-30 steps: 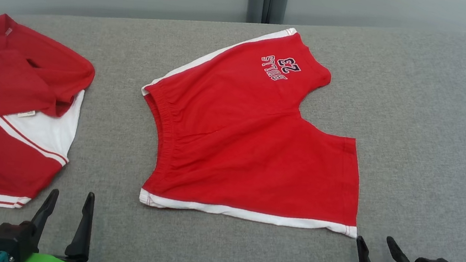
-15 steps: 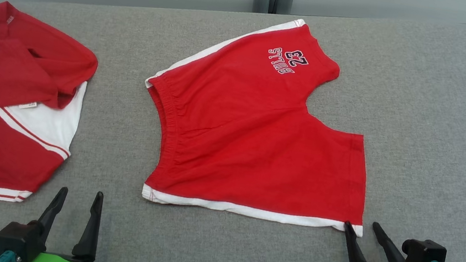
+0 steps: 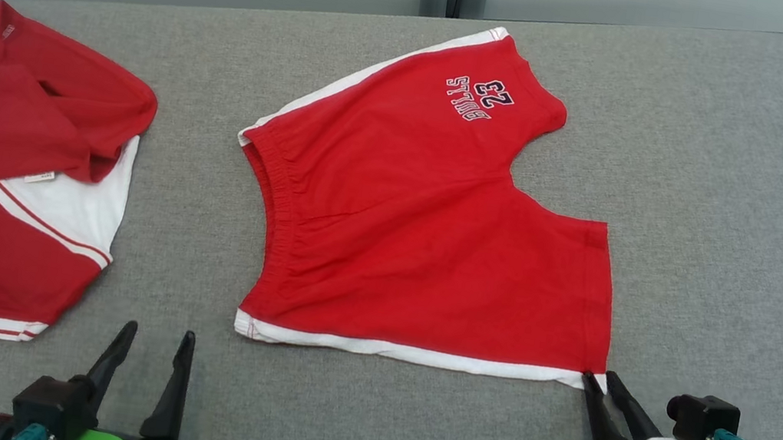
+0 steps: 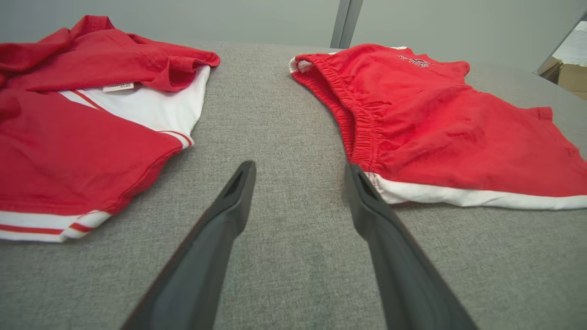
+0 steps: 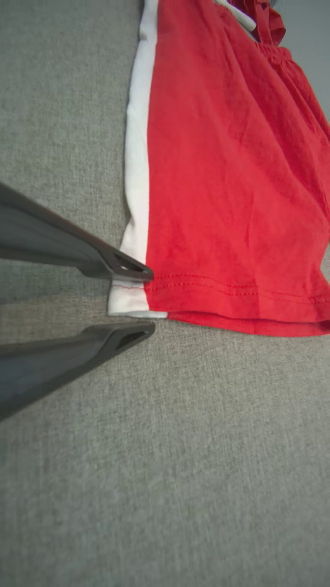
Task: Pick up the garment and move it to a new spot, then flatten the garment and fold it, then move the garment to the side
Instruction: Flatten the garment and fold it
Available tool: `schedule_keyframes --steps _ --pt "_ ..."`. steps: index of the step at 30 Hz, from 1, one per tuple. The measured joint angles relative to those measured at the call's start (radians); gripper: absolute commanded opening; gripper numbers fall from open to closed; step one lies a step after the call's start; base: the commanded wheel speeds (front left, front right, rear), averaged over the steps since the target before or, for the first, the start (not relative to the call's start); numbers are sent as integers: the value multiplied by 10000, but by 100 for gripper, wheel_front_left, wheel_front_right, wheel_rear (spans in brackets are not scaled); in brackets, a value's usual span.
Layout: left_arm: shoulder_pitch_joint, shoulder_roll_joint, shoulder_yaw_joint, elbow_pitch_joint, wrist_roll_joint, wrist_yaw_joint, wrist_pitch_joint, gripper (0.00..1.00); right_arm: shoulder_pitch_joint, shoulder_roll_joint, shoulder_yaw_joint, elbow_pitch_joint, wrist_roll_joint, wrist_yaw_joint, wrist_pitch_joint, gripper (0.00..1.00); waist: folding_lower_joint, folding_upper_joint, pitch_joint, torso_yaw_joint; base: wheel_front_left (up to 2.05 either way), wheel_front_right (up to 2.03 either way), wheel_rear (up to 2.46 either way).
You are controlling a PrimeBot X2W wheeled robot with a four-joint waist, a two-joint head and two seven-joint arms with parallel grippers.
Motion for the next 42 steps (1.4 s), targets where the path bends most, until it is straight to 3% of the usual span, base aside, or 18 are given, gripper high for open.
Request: schedule_keyframes --steps 1,5,17,37,39,41,42 --pt "-19 -31 -94 59 0 -82 0 100 -48 4 4 44 2 19 0 42 0 0 3 -10 0 0 0" --pt "-209 -111 -508 180 0 -412 -4 100 -226 82 153 196 63 169 0 0 0 0 32 -76 0 0 0" --pt "-686 -153 -1202 1108 196 -696 384 100 -622 192 372 566 71 353 0 0 1 0 70 -525 0 0 0" --pt "-1512 -247 -1126 2389 -148 -826 917 100 -905 217 291 792 69 439 4 0 0 0 132 -1079 0 0 0" --pt "-1514 -330 -1066 2403 -435 -857 926 96 -905 217 284 802 67 441 4 0 1 0 129 -1075 0 0 0" --pt "-1529 -341 -1043 2429 -548 -869 930 73 -905 217 270 809 58 441 4 0 0 0 128 -1063 0 0 0" --pt "-1542 -341 -1045 2458 -573 -871 970 73 -905 217 265 811 58 441 4 0 0 0 130 -1055 0 0 0"
